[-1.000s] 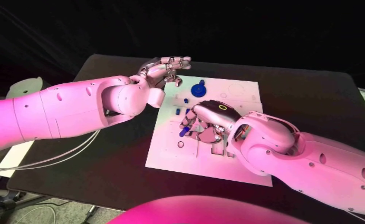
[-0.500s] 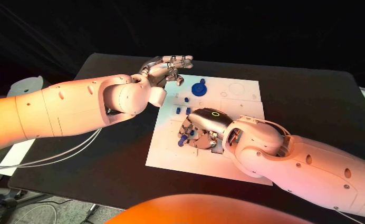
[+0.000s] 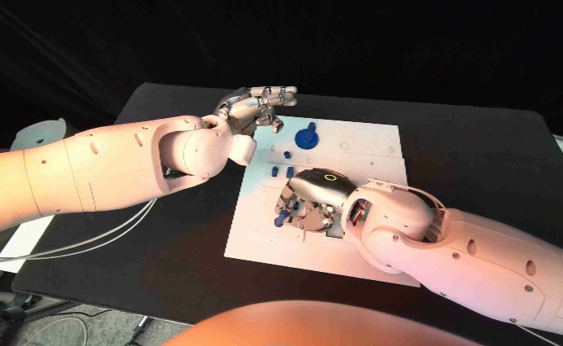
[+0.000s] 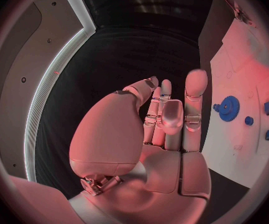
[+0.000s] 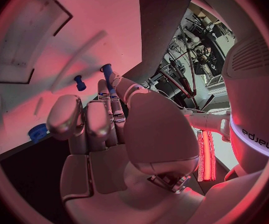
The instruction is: Assemble the parts on the task board
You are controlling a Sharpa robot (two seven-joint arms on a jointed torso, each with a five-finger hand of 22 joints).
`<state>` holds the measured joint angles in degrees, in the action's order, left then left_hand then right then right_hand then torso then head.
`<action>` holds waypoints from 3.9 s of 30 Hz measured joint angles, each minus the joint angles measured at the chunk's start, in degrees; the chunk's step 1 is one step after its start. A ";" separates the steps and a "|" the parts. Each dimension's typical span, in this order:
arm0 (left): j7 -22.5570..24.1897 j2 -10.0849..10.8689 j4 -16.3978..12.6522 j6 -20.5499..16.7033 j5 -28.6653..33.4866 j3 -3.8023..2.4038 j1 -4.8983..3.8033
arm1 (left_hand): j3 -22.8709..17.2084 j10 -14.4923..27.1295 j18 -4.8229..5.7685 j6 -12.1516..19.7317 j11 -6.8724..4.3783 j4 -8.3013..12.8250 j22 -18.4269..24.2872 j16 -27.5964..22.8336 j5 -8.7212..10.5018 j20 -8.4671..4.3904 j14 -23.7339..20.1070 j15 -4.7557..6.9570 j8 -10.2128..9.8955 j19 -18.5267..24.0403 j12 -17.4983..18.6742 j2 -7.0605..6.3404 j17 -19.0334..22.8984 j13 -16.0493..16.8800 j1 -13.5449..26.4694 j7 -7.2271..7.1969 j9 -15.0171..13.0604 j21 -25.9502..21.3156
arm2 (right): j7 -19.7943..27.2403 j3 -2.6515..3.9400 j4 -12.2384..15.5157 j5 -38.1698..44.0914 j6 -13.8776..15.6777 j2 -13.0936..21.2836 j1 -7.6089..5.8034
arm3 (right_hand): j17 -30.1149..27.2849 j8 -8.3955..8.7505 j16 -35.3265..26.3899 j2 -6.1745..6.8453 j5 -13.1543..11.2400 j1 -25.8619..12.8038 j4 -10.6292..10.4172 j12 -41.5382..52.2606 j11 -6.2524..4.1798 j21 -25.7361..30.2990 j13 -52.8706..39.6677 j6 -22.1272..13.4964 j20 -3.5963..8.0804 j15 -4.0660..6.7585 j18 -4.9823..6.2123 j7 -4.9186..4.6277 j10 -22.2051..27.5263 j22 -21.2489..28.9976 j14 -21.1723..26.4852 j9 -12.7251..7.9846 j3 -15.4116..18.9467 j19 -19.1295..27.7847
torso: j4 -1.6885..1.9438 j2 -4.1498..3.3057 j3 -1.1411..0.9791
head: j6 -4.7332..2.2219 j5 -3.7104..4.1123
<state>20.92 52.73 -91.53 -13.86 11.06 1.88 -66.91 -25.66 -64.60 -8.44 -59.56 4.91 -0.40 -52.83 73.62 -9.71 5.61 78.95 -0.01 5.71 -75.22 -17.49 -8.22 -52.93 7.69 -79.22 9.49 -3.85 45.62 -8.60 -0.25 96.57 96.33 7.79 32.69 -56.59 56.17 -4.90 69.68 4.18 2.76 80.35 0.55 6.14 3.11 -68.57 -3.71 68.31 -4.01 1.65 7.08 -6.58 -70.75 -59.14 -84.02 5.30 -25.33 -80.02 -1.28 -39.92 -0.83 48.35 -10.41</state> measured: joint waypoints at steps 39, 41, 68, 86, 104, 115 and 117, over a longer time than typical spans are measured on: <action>-0.18 0.10 0.11 0.22 0.00 0.00 0.00 | 0.00 0.00 0.01 0.00 0.00 0.00 0.00 0.00 0.00 0.00 0.00 0.00 0.00 0.00 0.00 0.00 -0.01 -0.02 0.00 0.00 0.00 0.00 | -4.33 -0.80 -0.48 6.34 -2.92 -3.17 0.03 | -1.65 1.41 -0.58 2.28 -0.09 -4.43 -1.77 -2.90 2.01 2.18 0.36 -7.06 -1.35 -1.44 0.00 -2.27 5.92 2.89 0.00 -1.00 2.72 1.79 | 0.06 -0.01 0.07 | 0.49 -0.08; -0.19 0.08 0.13 0.23 0.00 0.00 0.00 | 0.00 0.00 0.00 0.00 0.00 0.00 0.00 0.00 0.00 0.00 0.00 0.00 0.00 0.00 0.00 0.00 -0.02 -0.03 0.00 0.00 0.00 0.00 | -4.55 -0.91 -0.61 6.59 -2.79 -3.18 0.13 | -4.90 1.37 -2.77 3.90 -0.09 -4.66 -1.86 -2.86 3.08 5.37 0.26 -11.48 -1.94 -2.33 0.00 -3.28 9.83 7.01 0.66 -1.59 4.51 3.86 | 0.04 -0.01 0.06 | 0.49 -0.09; -0.41 0.91 0.09 0.55 0.00 0.06 0.01 | 0.00 0.42 0.00 0.00 -0.01 0.00 0.11 0.00 0.00 0.00 -0.20 -0.20 0.00 0.00 -0.27 0.18 0.24 0.06 0.18 0.00 0.00 -0.36 | -5.63 0.67 8.84 -7.67 14.13 16.16 -4.40 | -1.27 -2.08 1.07 1.53 2.94 4.24 -10.03 14.74 -0.07 1.52 -4.83 -8.95 -0.15 0.29 -0.11 -1.02 -2.88 2.00 0.03 -0.09 19.20 0.55 | -0.32 0.16 0.20 | -0.04 1.86; -0.49 1.09 0.07 0.67 -0.01 0.79 0.25 | 0.00 0.61 0.00 0.00 0.19 0.00 0.22 0.00 0.00 0.00 -0.20 -0.20 0.00 0.00 -0.66 0.45 0.30 0.12 0.45 0.00 0.00 -0.36 | -15.26 -0.11 14.49 -14.70 12.74 27.80 -0.46 | 18.78 -5.76 14.32 0.42 9.67 -6.54 -16.75 62.81 -2.59 -9.31 -54.41 -6.22 2.03 2.07 -2.28 1.31 -9.59 -12.19 0.01 2.77 30.28 -3.51 | -2.31 0.99 0.60 | -1.01 3.96; -0.40 1.04 0.21 0.66 -0.01 0.82 0.34 | 0.00 0.61 0.00 0.00 0.19 0.00 0.22 0.00 0.00 0.00 -0.20 -0.20 0.00 0.00 -0.66 0.45 0.29 0.16 0.45 0.00 0.00 -0.36 | -20.34 -0.22 13.65 -9.04 5.10 25.54 0.39 | 18.77 -6.43 14.86 -0.27 10.23 -7.23 -17.07 64.84 -2.50 -9.79 -54.41 -6.43 1.95 2.06 -2.28 1.53 -9.82 -12.87 0.00 3.74 32.12 -3.59 | -2.28 0.90 0.74 | -1.20 4.47; -0.40 1.04 0.22 0.68 -0.01 0.82 0.36 | 0.00 0.61 0.00 0.00 0.19 0.00 0.21 0.00 0.00 0.00 -0.20 -0.20 0.00 0.00 -0.66 0.45 0.29 0.15 0.45 0.00 0.00 -0.36 | -20.92 -0.02 11.81 -7.08 3.37 23.65 0.69 | 18.76 -6.61 14.86 -0.44 10.40 -7.06 -16.92 65.92 -2.49 -9.78 -54.41 -6.43 1.95 2.06 -2.27 1.52 -9.81 -12.87 0.01 3.95 32.28 -3.59 | -2.10 0.74 0.80 | -1.17 4.42; -0.40 1.05 0.22 0.70 -0.01 0.82 0.36 | 0.00 0.61 0.00 0.00 0.19 -0.01 0.21 0.00 0.00 0.00 -0.20 -0.20 0.00 0.00 -0.66 0.45 0.29 0.15 0.45 0.00 0.00 -0.36 | -20.91 0.01 11.47 -6.74 3.26 22.96 1.00 | 18.76 -6.61 14.86 -0.67 10.41 -6.83 -16.92 66.08 -2.49 -9.78 -54.41 -6.43 1.95 2.06 -2.27 1.52 -9.81 -12.87 0.00 4.00 32.28 -3.59 | -2.09 0.73 0.80 | -1.16 4.42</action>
<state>20.52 53.79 -91.31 -13.16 11.05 2.70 -66.55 -25.67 -63.99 -8.44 -59.56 5.10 -0.41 -52.62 73.61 -9.71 5.61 78.75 -0.21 5.71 -75.22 -18.15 -7.77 -52.64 7.84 -78.77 9.49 -3.85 45.26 -29.52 -0.25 108.04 89.58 11.05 55.65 -55.59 74.93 -11.51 84.54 3.51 13.17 73.52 -16.37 72.21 0.61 -78.34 -58.12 61.87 -2.06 3.71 4.81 -5.06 -80.56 -72.00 -84.02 9.31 6.95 -83.61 -3.37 -39.19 -0.04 47.19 -5.99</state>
